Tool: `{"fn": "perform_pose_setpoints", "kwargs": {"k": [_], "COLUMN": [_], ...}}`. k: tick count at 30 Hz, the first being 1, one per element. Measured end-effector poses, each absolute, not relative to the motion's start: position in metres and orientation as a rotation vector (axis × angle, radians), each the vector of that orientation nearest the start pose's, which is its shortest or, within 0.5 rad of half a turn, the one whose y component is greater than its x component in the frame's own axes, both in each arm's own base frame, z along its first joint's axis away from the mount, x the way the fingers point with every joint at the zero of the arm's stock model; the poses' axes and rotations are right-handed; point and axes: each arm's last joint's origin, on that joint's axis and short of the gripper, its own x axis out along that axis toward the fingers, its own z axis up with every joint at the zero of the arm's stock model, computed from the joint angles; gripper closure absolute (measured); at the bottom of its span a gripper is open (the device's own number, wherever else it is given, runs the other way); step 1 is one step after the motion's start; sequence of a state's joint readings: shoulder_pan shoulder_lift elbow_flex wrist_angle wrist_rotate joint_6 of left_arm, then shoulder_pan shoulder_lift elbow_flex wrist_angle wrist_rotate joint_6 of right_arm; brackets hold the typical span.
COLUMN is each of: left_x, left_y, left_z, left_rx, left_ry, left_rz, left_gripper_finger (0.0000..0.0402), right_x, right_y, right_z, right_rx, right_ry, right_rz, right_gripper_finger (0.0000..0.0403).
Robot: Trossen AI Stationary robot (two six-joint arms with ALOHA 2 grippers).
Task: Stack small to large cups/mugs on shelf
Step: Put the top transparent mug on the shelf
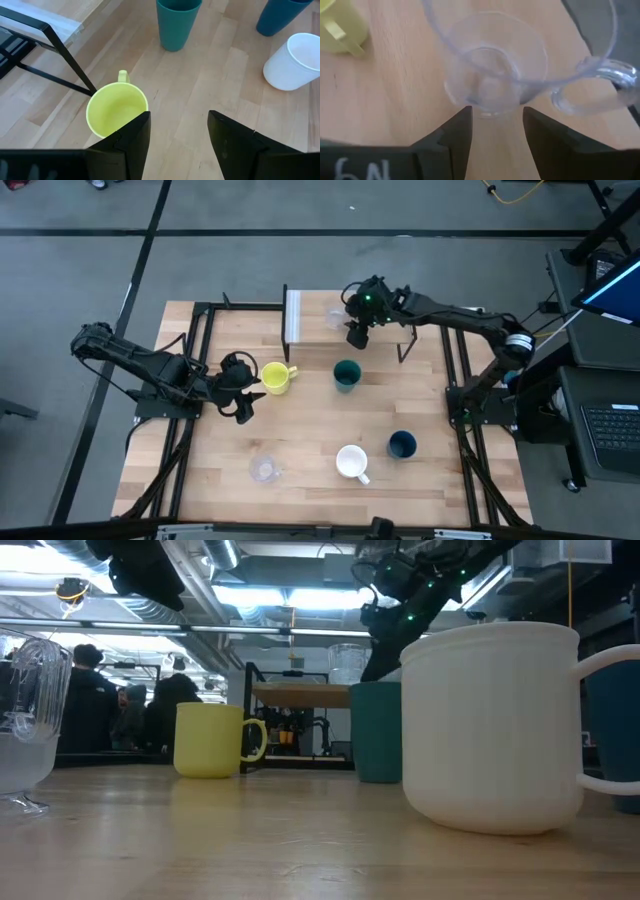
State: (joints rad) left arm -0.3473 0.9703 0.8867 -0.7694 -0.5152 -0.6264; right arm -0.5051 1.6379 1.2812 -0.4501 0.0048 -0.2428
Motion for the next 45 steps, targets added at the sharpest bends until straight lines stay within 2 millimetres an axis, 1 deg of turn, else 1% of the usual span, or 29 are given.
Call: {"fn": "perform_pose_setpoints", "kwargs": {"k": [5,9,16,21,24,30,35,40,45], "left_x": [0.175,0.175,0.175,0.176,0.176,0.176,0.176,0.176,0.176], "left_y": [-0.048,-0.048,-0.048,-0.048,-0.048,-0.048,-0.048,-0.048,-0.048], "left_z": [0.291,0.291,0.291,0.291,0.291,0.291,0.292,0.292,0.292], "left_rx": [-0.236,-0.236,-0.232,-0.231,-0.231,-0.232,-0.234,-0.235,-0.237], "left_ry": [0.687,0.688,0.678,0.674,0.674,0.672,0.669,0.667,0.663], "left_rz": [0.388,0.388,0.399,0.402,0.403,0.402,0.401,0.401,0.399], "left_gripper_finger": [0.021,0.021,0.021,0.021,0.021,0.021,0.021,0.021,0.021], "right_x": [0.318,0.321,0.342,0.35,0.352,0.359,0.367,0.377,0.388], "right_y": [-0.17,-0.167,-0.165,-0.16,-0.16,-0.162,-0.157,-0.155,-0.161], "right_z": [0.27,0.271,0.256,0.262,0.264,0.255,0.25,0.254,0.254], "right_rx": [-0.058,-0.045,-0.008,-0.011,-0.007,0.033,0.044,0.033,0.031], "right_ry": [0.788,0.768,0.713,0.623,0.594,0.584,0.561,0.52,0.509], "right_rz": [-0.373,-0.375,-0.397,-0.404,-0.409,-0.422,-0.41,-0.398,-0.413], "right_gripper_finger": [0.0226,0.0226,0.0226,0.0226,0.0226,0.0226,0.0226,0.0226,0.0226]}}
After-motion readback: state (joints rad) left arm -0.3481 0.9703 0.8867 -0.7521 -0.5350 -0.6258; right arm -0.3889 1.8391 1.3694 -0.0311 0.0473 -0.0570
